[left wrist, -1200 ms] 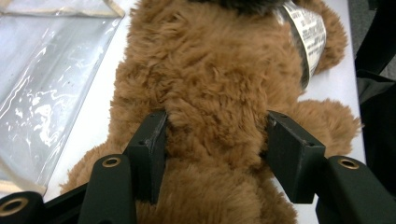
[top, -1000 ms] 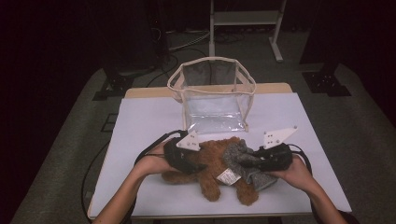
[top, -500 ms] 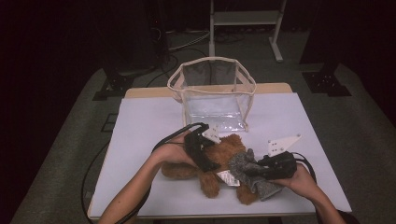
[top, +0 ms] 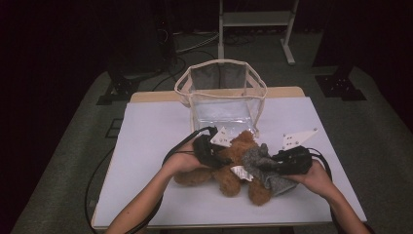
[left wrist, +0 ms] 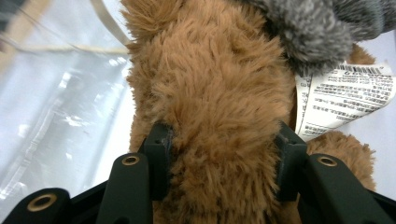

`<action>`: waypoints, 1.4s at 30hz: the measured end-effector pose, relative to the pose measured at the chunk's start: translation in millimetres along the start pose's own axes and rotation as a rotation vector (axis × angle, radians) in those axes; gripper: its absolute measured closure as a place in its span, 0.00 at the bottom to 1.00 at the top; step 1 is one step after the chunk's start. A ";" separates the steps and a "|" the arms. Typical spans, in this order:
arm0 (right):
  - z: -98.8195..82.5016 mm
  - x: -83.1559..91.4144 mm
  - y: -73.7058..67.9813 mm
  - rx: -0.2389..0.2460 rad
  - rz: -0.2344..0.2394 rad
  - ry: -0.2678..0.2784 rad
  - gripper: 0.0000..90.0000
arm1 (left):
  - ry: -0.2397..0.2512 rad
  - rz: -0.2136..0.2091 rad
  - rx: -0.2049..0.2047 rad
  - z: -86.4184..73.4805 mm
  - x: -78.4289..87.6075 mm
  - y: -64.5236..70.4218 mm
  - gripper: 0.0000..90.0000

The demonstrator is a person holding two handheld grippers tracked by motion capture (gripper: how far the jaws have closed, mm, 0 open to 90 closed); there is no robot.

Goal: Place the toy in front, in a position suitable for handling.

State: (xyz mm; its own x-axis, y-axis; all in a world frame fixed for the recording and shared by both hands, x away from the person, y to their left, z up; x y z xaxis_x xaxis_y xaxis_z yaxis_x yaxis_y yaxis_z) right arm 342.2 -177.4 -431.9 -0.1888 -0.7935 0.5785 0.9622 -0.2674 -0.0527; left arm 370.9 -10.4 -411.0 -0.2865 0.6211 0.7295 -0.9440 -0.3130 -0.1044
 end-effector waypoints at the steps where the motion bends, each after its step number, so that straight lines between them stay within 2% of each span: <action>1: 2.6 3.9 2.3 0.004 -0.012 -0.004 0.83 | 0.005 0.014 -0.010 3.1 -0.6 -0.6 0.58; 3: 8.4 12.3 4.9 0.016 -0.028 -0.001 0.83 | 0.012 0.031 -0.020 8.6 -3.6 2.2 0.57; 7: 24.3 28.9 6.8 0.035 -0.060 0.054 0.83 | -0.013 0.037 -0.046 10.2 -9.4 15.5 0.51; 10: 27.1 24.4 4.5 0.044 -0.051 0.047 0.83 | -0.014 0.026 -0.055 6.9 -4.7 22.4 0.47; 12: 22.5 14.2 -0.5 0.048 -0.032 0.026 0.83 | -0.007 0.019 -0.053 2.7 0.6 23.5 0.42; 14: 16.5 5.5 -5.2 0.045 -0.015 0.029 0.83 | 0.000 0.003 -0.043 -1.9 6.6 21.6 0.39; 17: 3.9 -2.0 -9.3 0.021 -0.002 0.034 0.83 | 0.010 -0.005 -0.031 -8.0 15.5 18.1 0.38; 22: -21.0 -5.3 -9.2 -0.037 0.004 0.009 0.83 | -0.007 0.000 -0.006 -21.8 19.8 12.0 0.38; 26: -30.4 0.9 -8.7 -0.053 -0.002 -0.002 0.84 | -0.001 -0.006 0.001 -25.7 19.2 14.3 0.37; 28: -24.8 6.7 -9.9 -0.049 -0.003 0.015 0.84 | 0.001 -0.007 0.004 -26.5 18.7 14.6 0.38; 30: -13.4 10.0 -13.0 -0.017 -0.010 0.019 0.84 | 0.008 -0.014 0.007 -26.9 18.1 15.8 0.38; 35: 30.7 12.3 -12.3 0.079 -0.020 0.036 0.83 | 0.004 -0.017 -0.012 -26.8 16.8 21.9 0.39; 39: 60.8 2.9 -6.0 0.139 -0.025 0.003 0.83 | 0.005 -0.016 -0.025 -26.8 15.4 26.8 0.39; 42: 71.1 -8.3 -3.2 0.167 -0.021 -0.037 0.83 | 0.011 -0.016 -0.032 -28.2 15.9 28.3 0.39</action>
State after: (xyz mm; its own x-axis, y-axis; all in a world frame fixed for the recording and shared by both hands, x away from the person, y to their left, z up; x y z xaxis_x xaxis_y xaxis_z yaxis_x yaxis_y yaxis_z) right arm 354.6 -131.1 -378.6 -0.2047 -0.7675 0.6075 0.9780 -0.1864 0.0940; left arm 335.0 10.9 -421.5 -0.2726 0.6336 0.7240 -0.9533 -0.2794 -0.1144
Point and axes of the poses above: each handheld gripper's, and its own axes: x roughly backward along the jaws, z roughly out of its top, y roughly to its right, the point moved 8 cm from there along -x, roughly forward along the jaws, and after that the axes turned 7 degrees about x, right-handed, at the moved point
